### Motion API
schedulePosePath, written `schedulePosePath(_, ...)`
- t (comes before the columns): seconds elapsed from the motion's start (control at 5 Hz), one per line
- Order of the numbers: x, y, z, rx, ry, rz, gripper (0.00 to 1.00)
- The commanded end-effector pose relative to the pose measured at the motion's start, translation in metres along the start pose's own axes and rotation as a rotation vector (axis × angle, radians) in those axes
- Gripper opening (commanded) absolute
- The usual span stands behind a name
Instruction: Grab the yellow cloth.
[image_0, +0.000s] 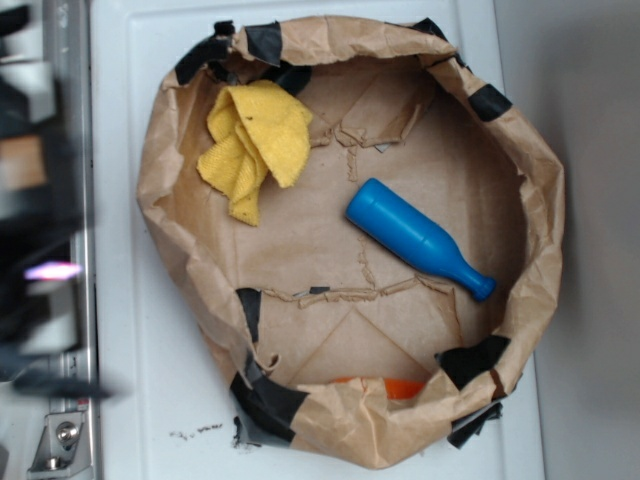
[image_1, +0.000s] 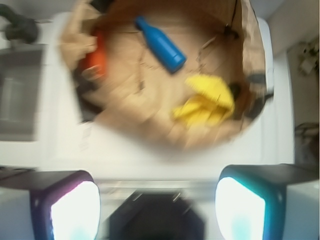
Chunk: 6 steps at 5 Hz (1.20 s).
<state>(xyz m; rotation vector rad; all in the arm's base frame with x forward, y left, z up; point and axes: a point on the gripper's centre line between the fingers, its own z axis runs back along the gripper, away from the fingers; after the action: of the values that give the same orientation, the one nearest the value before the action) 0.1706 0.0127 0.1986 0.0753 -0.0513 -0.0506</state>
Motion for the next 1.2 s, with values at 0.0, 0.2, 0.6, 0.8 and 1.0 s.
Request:
schedulePosePath(0.0, 0.093, 0.044, -0.050, 0.126, -0.053, -0.125, 1.00)
schedulePosePath(0.2, 0.087, 0.032, -0.084, 0.085, -0.003, -0.287, 1.00)
schedulePosePath(0.6, 0.051, 0.029, -0.127, -0.162, 0.260, -0.291, 1.00)
schedulePosePath(0.8, 0.047, 0.051, -0.156, 0.085, 0.322, -0.302, 1.00)
schedulePosePath(1.0, 0.043, 0.074, -0.168, 0.115, 0.310, -0.184, 0.60)
